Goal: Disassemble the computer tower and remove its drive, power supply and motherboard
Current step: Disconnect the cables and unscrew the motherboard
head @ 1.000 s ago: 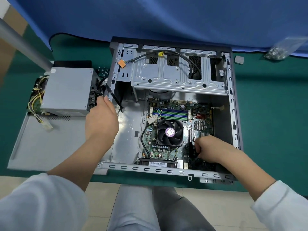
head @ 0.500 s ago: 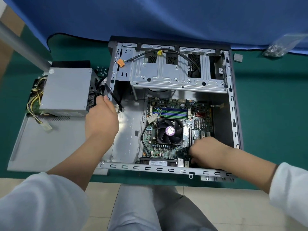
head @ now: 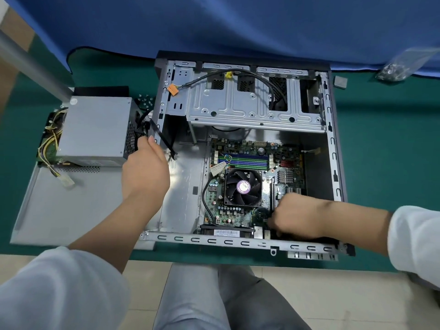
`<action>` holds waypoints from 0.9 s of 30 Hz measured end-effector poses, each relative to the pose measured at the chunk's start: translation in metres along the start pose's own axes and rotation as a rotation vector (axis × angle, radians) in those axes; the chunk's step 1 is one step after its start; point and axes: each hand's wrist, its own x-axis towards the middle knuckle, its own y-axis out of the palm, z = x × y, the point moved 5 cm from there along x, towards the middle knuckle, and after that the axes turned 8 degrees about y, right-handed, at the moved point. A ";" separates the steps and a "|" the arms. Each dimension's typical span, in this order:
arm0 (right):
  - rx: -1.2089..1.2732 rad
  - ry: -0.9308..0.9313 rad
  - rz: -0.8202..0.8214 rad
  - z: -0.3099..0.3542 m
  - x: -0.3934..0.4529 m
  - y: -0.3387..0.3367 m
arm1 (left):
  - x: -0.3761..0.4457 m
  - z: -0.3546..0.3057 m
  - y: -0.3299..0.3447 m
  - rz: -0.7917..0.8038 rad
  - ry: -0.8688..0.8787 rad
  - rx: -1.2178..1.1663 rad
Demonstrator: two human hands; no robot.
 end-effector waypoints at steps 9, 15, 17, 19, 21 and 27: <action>0.584 0.366 0.477 -0.015 -0.005 0.018 | 0.000 0.002 0.001 -0.003 0.003 0.002; 0.035 0.013 0.106 0.000 -0.011 0.001 | 0.000 0.001 0.000 -0.014 0.013 0.003; -0.121 -0.094 0.050 0.006 -0.010 -0.003 | 0.000 0.001 -0.001 -0.013 0.009 0.004; -0.158 -0.117 0.026 0.006 -0.009 -0.005 | 0.000 0.001 -0.001 -0.012 0.007 0.003; -0.083 -0.050 0.029 -0.001 -0.008 -0.005 | 0.000 0.001 0.000 -0.014 0.006 0.002; 0.318 0.375 0.270 -0.015 -0.004 0.011 | 0.000 0.002 0.001 -0.005 0.004 -0.002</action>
